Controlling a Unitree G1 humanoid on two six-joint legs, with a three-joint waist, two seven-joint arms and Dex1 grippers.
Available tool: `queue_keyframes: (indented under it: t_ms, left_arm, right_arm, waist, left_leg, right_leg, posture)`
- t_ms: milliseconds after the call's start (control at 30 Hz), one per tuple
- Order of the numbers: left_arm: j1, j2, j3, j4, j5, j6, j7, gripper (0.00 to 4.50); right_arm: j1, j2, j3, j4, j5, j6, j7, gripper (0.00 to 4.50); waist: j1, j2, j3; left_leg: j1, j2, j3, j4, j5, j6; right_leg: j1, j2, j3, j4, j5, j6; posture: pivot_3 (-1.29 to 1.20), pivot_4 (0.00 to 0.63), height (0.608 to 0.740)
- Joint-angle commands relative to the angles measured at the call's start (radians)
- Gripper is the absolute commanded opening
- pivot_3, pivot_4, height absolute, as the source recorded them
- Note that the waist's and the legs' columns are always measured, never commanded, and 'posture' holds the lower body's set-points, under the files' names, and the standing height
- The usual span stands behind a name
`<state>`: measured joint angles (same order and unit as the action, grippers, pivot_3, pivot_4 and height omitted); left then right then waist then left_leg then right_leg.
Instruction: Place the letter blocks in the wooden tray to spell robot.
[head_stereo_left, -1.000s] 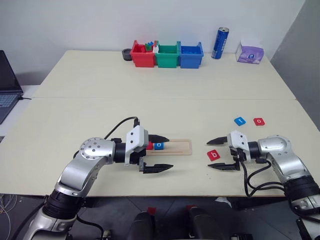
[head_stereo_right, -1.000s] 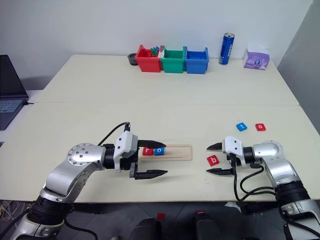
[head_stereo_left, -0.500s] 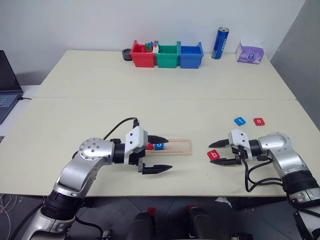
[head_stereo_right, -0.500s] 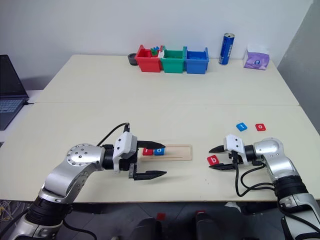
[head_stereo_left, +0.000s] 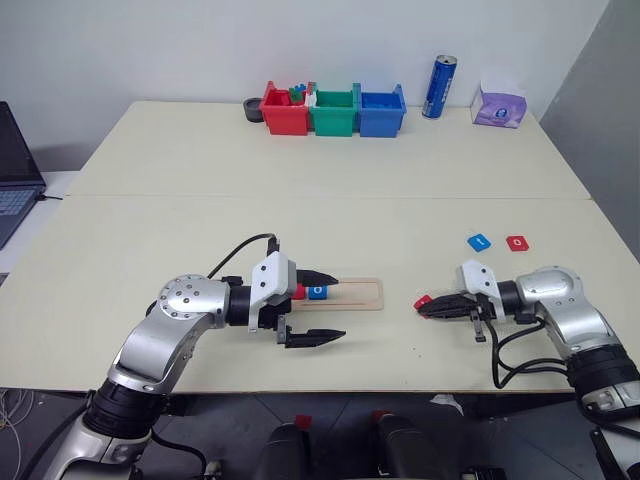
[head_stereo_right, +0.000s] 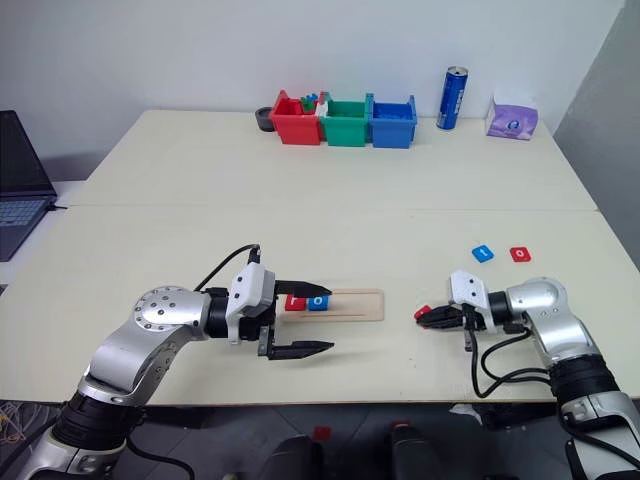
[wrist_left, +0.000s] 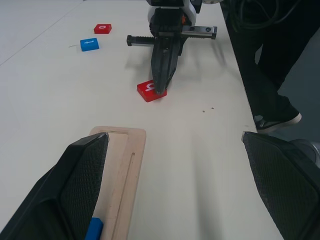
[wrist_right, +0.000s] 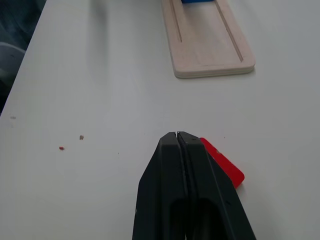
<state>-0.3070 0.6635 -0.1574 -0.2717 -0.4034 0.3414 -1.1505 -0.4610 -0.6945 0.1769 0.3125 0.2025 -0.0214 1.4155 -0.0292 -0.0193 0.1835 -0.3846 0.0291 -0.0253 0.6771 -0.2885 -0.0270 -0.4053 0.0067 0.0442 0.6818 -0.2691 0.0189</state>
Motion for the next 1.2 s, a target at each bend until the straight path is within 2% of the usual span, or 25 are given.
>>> queue_keyframes:
  t_ms: [33, 133, 233, 367, 600, 833, 1200]
  left_arm:
    - [-0.009, 0.002, 0.005, -0.03, -0.005, -0.016, -0.006, 4.5]
    - [-0.01, 0.002, 0.005, -0.029, -0.002, -0.018, -0.002, 4.5]
    - [-0.011, 0.001, 0.009, -0.027, -0.003, -0.019, 0.0, 4.5]
    - [-0.011, 0.003, 0.009, -0.025, -0.003, -0.022, -0.002, 4.5]
    - [-0.026, -0.001, 0.004, -0.009, 0.0, -0.027, -0.008, 4.5]
    - [-0.021, 0.004, 0.008, -0.018, -0.005, -0.019, -0.006, 4.5]
    - [-0.018, -0.003, 0.01, -0.042, -0.013, 0.005, 0.018, 4.5]
  right_arm:
    - [-0.028, -0.008, -0.029, -0.045, 0.031, 0.01, 0.012, 0.05]
    - [-0.045, -0.008, -0.038, -0.045, 0.043, -0.001, 0.013, 0.05]
    - [-0.076, -0.006, -0.054, -0.062, 0.098, 0.076, 0.029, 0.59]
    - [-0.081, -0.022, -0.038, -0.048, 0.082, 0.021, 0.069, 1.95]
    - [-0.12, -0.018, 0.003, 0.129, -0.014, -0.228, 0.103, 4.41]
    - [-0.167, -0.004, 0.044, 0.286, -0.076, -0.381, 0.123, 4.46]
    - [-0.237, 0.049, 0.078, 0.508, -0.147, -0.488, 0.108, 4.46]
  waist:
    - [0.0, 0.0, 0.0]
    - [0.0, 0.0, 0.0]
    - [0.0, 0.0, 0.0]
    - [0.0, 0.0, 0.0]
    - [0.0, 0.0, 0.0]
    - [-0.001, 0.0, 0.0]
    - [-0.002, 0.0, 0.0]
  left_leg:
    - [0.0, 0.0, 0.0, 0.0, 0.0, 0.0]
    - [0.0, 0.0, 0.0, 0.0, 0.0, 0.0]
    - [0.0, 0.0, 0.0, 0.0, 0.0, 0.0]
    - [0.0, 0.0, -0.001, 0.0, 0.0, 0.0]
    - [0.0, 0.0, 0.001, 0.0, 0.0, 0.0]
    - [0.0, 0.0, 0.0, 0.0, 0.0, 0.0]
    - [0.002, 0.0, 0.001, 0.0, 0.0, 0.0]
  right_leg:
    - [0.0, 0.0, 0.0, 0.0, 0.0, 0.0]
    - [0.0, 0.0, 0.0, 0.0, 0.0, 0.0]
    - [0.0, 0.0, 0.0, 0.0, 0.0, 0.0]
    - [0.0, 0.0, 0.0, 0.0, 0.0, 0.0]
    - [0.0, -0.001, 0.0, 0.0, 0.0, 0.0]
    - [0.0, 0.0, 0.0, 0.0, 0.0, 0.0]
    - [0.001, 0.0, 0.0, 0.0, 0.001, -0.001]
  posture:
    - [0.0, 0.15, 0.74]
    - [0.0, 0.15, 0.74]
    - [0.0, 0.15, 0.74]
    - [0.0, 0.15, 0.74]
    - [0.0, 0.15, 0.74]
    - [0.0, 0.15, 0.74]
    - [0.0, 0.15, 0.74]
